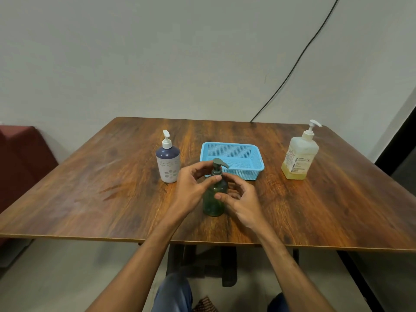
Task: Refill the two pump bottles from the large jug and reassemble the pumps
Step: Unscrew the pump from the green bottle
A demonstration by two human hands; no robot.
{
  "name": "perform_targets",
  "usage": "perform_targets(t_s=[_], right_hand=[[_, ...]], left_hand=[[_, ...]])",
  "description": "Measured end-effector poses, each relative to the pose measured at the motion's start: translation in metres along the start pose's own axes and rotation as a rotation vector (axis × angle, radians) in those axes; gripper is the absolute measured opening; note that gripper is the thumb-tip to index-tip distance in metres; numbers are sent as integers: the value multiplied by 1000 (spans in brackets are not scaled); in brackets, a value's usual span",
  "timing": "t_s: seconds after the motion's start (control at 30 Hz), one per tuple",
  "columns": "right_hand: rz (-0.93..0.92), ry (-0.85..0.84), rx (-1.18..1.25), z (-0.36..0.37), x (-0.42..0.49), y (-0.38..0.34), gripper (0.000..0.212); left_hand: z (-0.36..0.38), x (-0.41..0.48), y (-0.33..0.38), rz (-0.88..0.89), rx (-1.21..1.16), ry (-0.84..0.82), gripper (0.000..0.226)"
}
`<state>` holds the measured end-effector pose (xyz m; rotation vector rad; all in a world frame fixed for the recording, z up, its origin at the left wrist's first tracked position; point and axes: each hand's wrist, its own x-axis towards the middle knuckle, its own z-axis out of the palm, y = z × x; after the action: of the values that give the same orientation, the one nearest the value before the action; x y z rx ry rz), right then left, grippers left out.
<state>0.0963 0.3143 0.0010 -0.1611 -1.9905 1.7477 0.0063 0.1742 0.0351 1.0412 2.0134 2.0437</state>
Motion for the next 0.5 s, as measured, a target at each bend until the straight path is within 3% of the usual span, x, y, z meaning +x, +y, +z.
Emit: perform_targets(t_s=[0.5], right_hand=[[40,-1,-15,-3,2,2,58]], left_hand=[[-18,22,62,142,-73,332,36]])
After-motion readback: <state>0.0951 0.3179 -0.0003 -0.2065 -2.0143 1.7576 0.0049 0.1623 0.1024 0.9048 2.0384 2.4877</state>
